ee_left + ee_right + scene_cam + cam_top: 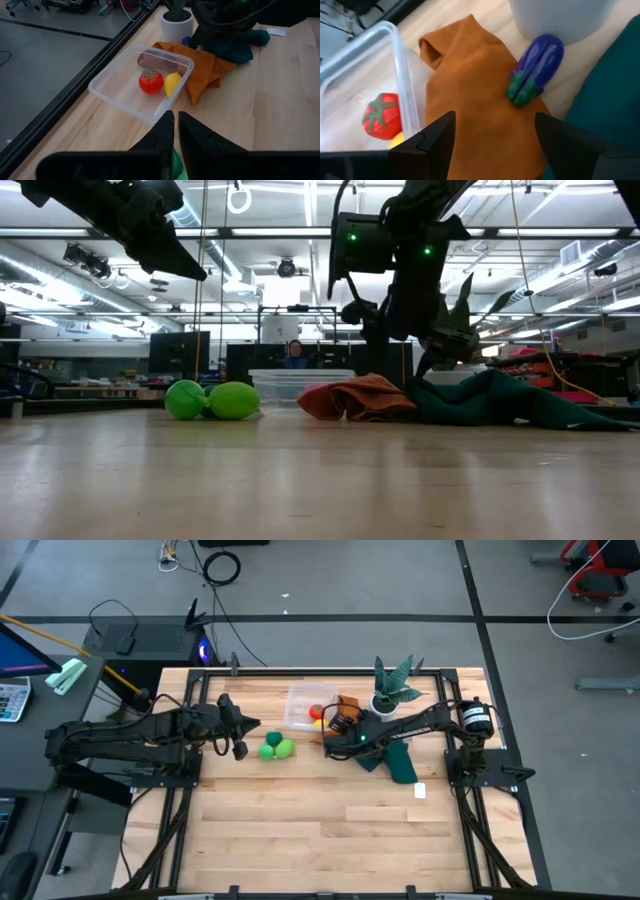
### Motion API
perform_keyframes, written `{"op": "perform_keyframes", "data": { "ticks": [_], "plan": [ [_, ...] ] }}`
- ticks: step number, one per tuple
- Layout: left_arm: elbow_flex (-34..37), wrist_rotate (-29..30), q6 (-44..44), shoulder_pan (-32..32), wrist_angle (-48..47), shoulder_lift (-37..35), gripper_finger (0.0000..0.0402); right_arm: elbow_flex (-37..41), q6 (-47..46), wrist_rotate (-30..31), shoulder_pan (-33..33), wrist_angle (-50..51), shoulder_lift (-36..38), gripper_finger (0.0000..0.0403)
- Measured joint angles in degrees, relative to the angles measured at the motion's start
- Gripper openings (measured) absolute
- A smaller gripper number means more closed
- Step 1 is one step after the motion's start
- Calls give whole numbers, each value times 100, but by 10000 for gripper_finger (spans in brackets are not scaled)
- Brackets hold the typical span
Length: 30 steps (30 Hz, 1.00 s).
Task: Pick and placing Produce into tupperware
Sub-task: Put the violet eggplant into the transparent container
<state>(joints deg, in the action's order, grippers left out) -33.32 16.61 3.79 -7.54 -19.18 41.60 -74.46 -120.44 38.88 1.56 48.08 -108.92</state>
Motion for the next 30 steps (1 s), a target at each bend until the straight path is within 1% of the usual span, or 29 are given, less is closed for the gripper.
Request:
{"op": "perform_keyframes", "data": {
  "ticks": [7, 20, 27, 30],
  "plan": [
    [0, 1, 0, 0, 2, 0, 41, 0, 218, -212, 159, 29, -2, 222],
    [0, 1, 35, -1, 7, 0, 40, 0, 80, -354, 220, 505, -4, 213],
    [0, 1, 48, 1, 9, 0, 43, 0, 48, -382, 360, 502, -7, 213],
    [0, 1, 48, -1, 9, 0, 43, 0, 48, -482, 417, 500, -7, 213]
  ]
}}
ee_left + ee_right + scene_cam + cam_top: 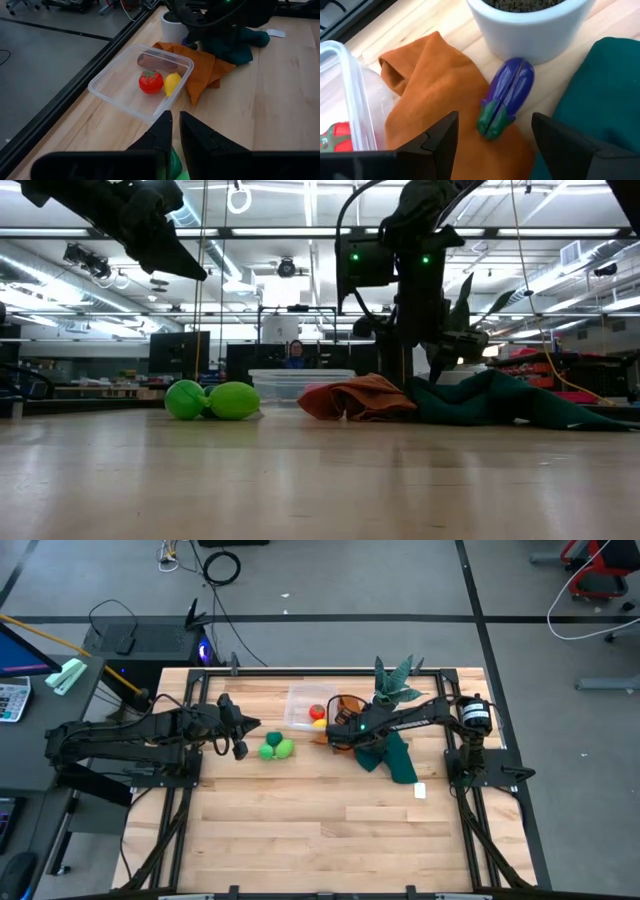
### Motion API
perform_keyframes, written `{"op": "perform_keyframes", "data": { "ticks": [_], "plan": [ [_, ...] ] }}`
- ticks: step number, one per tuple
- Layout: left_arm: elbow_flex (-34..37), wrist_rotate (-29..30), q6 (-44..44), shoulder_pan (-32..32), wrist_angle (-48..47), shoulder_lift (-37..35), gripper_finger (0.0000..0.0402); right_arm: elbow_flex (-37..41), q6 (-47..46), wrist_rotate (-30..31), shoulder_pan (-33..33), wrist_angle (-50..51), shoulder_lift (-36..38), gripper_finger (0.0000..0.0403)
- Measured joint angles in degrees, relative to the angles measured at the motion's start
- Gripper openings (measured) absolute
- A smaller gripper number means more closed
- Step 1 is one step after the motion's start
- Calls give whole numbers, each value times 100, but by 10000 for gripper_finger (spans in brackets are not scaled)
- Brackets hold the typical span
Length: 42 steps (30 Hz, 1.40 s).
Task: Pick and placing Produce into tupperware
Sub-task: Put the violet eggplant into the transparent container
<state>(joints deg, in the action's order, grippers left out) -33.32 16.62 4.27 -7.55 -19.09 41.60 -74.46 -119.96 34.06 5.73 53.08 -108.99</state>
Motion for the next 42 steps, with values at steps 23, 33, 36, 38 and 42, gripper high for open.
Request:
{"op": "perform_keyframes", "data": {
  "ticks": [23, 33, 36, 38, 42],
  "plan": [
    [0, 0, 0, 2, -2, 0, 35, 139, 184, -191, 249, -210, -13, 213],
    [0, 0, 0, 1, -7, 1, 43, 452, 38, -161, 288, -649, -13, 213],
    [0, 0, 2, 2, -7, 0, 39, 452, 45, -150, 290, -662, -13, 213],
    [0, 0, 0, 2, -7, 2, 37, 452, 46, -142, 289, -665, -13, 211],
    [0, 0, -25, 1, -7, 0, 35, 452, 59, -141, 287, -667, -13, 196]
  ]
}}
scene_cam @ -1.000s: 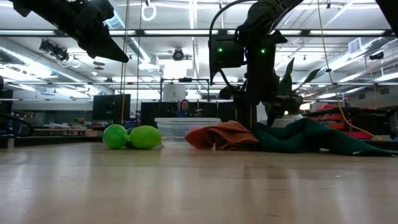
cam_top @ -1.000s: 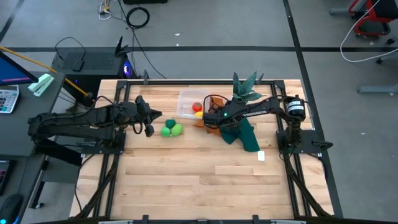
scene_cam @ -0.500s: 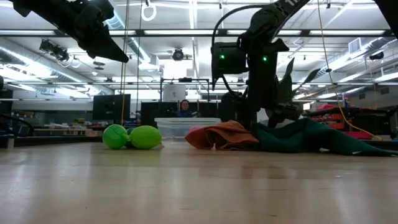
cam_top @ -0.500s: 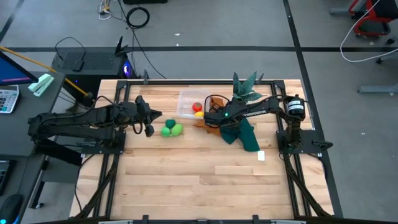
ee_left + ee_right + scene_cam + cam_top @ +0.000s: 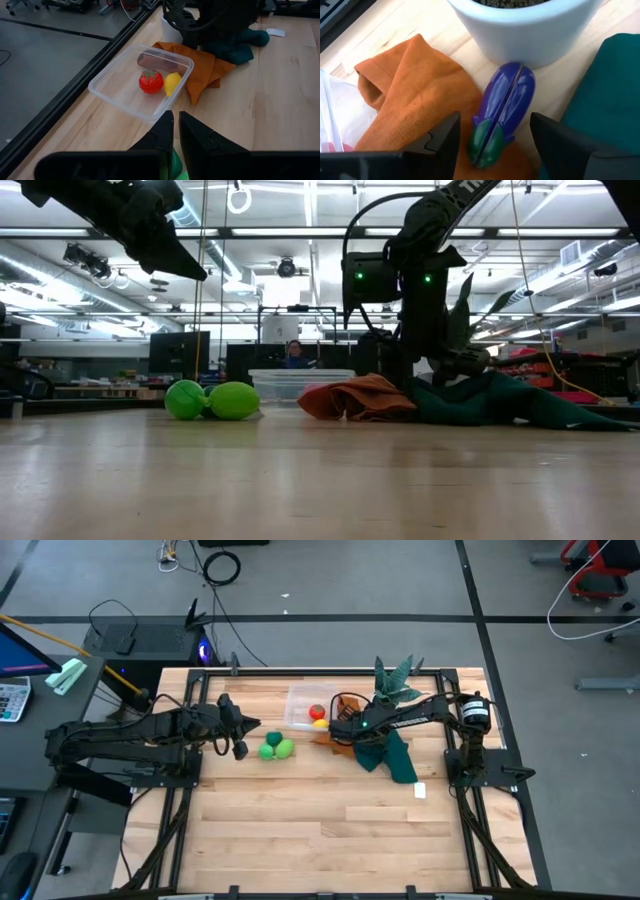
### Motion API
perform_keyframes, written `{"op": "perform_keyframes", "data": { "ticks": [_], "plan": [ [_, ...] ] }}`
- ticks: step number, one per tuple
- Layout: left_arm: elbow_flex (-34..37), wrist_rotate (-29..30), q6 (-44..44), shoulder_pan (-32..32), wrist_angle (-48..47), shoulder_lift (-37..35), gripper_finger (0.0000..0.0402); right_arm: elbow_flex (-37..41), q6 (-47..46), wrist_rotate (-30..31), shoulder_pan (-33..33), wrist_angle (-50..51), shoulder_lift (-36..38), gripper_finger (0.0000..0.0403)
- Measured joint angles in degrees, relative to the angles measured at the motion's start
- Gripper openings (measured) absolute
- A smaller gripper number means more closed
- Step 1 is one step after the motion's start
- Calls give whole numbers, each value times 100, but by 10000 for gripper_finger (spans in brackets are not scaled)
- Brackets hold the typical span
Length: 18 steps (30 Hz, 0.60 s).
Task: Pick and placing Produce into tupperware
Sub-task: Put the violet eggplant into the transparent container
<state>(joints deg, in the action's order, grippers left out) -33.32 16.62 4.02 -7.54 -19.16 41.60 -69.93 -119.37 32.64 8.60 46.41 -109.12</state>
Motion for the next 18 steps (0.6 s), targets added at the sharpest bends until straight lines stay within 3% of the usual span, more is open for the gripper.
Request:
{"op": "perform_keyframes", "data": {
  "ticks": [18],
  "plan": [
    [0, 0, -21, 1, 0, 0, 32, 0, 212, 7, 0, -175, 0, 99]
  ]
}}
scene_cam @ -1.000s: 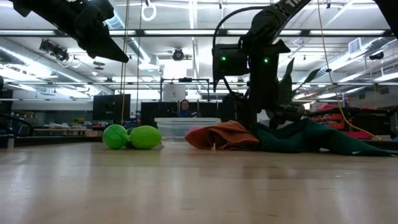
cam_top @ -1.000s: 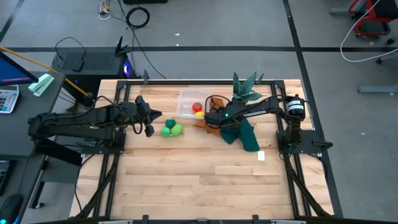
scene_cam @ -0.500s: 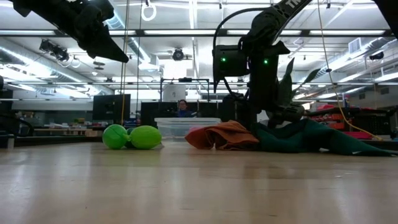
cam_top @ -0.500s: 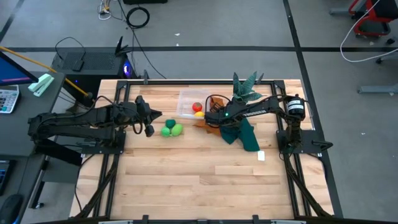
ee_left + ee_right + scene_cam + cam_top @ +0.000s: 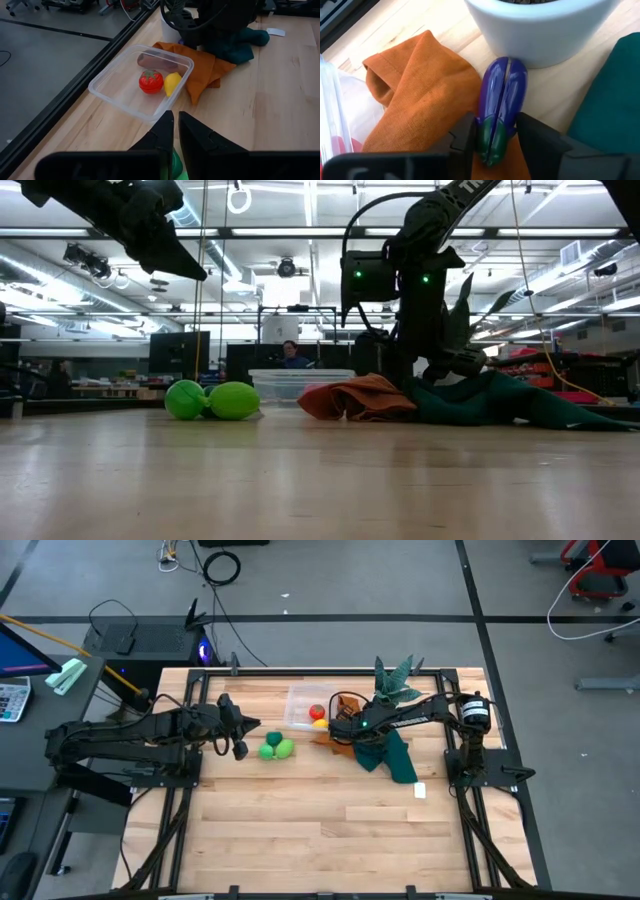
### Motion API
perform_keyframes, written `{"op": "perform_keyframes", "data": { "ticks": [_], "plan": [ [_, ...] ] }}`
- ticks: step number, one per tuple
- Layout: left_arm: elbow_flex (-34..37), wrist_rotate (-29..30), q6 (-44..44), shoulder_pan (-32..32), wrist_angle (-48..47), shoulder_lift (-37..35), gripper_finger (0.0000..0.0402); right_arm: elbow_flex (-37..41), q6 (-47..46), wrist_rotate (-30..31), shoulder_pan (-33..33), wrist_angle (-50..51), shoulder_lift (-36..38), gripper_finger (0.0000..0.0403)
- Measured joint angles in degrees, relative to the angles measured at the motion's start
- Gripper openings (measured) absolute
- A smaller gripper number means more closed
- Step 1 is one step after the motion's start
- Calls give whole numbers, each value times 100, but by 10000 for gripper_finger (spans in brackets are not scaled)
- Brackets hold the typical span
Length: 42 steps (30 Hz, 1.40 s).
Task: Pick and placing Produce into tupperware
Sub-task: Put the violet eggplant into the transparent container
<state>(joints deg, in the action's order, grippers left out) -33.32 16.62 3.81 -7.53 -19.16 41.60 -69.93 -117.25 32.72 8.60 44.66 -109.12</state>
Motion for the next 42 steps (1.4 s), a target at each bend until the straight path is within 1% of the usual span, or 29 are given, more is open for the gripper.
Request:
{"op": "perform_keyframes", "data": {
  "ticks": [8, 17, 24, 28, 33, 37, 42],
  "plan": [
    [0, 0, -4, -2, 0, 0, 40, 0, -13, 1, -17, -29, 0, 89],
    [0, 0, -9, 0, 0, 0, 30, 0, -7, 1, -17, -101, 0, 66],
    [0, 0, -14, -1, 0, 0, 39, -2, 15, 10, -17, -109, 0, 44],
    [0, 1, -15, -2, 0, 0, 40, -2, 184, 17, -26, -172, 0, 42],
    [0, 0, -15, 0, 0, 0, 33, -2, 197, 4, -50, -170, 0, 65],
    [0, 0, -14, 0, 0, 0, 30, -2, 197, -18, -84, -170, 0, 103],
    [0, 0, -14, -1, 0, 0, 37, -2, 195, -71, -79, -166, 0, 152]
  ]
}}
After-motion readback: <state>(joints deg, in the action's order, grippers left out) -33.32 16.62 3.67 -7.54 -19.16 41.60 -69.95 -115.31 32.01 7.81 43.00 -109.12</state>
